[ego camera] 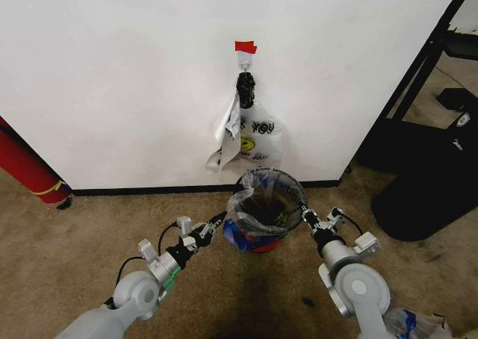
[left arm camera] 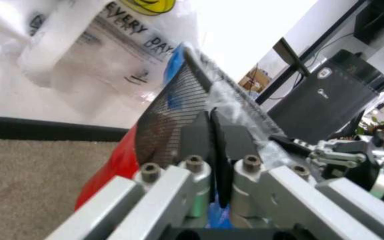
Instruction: Pick up the garbage bag from the wall and place it over the trash bin.
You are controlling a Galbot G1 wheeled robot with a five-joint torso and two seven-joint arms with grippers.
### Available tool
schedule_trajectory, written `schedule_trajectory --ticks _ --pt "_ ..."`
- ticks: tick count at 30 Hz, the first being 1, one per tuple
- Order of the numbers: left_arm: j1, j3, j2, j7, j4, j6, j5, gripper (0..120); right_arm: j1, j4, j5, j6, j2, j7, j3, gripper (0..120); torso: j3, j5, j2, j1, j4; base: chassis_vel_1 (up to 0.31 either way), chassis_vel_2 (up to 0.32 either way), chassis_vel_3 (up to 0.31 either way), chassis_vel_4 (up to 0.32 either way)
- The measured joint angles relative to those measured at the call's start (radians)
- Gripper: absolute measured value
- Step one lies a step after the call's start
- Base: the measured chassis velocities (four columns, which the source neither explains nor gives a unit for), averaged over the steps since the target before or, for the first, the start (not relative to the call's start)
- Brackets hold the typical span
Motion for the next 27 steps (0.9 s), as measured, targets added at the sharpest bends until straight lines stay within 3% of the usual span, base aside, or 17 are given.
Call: schedule_trajectory --ticks 9,11,20,27 --pt "-0.017 0.024 -0.009 0.042 0.043 0.008 0.031 36 -0.001 0.004 -0.001 -0.003 -0.002 0.000 -0.005 1 0.000 -0.0001 0.000 0.000 0.0000 0.000 0.000 0.000 0.000" --pt "-0.021 0.027 -0.010 0.044 0.046 0.009 0.033 38 -0.002 0.004 -0.001 -0.003 -0.002 0.000 -0.005 1 0.000 -0.0001 0.000 0.000 0.0000 0.000 0.000 0.000 0.000" --pt "-0.053 0.050 -0.017 0.048 0.074 0.009 0.033 4 0.000 0.007 0.000 -0.003 -0.002 0.000 -0.003 1 0.000 0.0000 0.000 0.000 0.0000 0.000 0.000 0.000 0.000" --pt "-0.051 0.053 -0.016 0.053 0.093 0.004 0.017 0 0.002 -0.002 -0.003 -0.003 0.001 0.000 -0.005 1 0.000 -0.0001 0.000 0.000 0.0000 0.000 0.000 0.000 0.000"
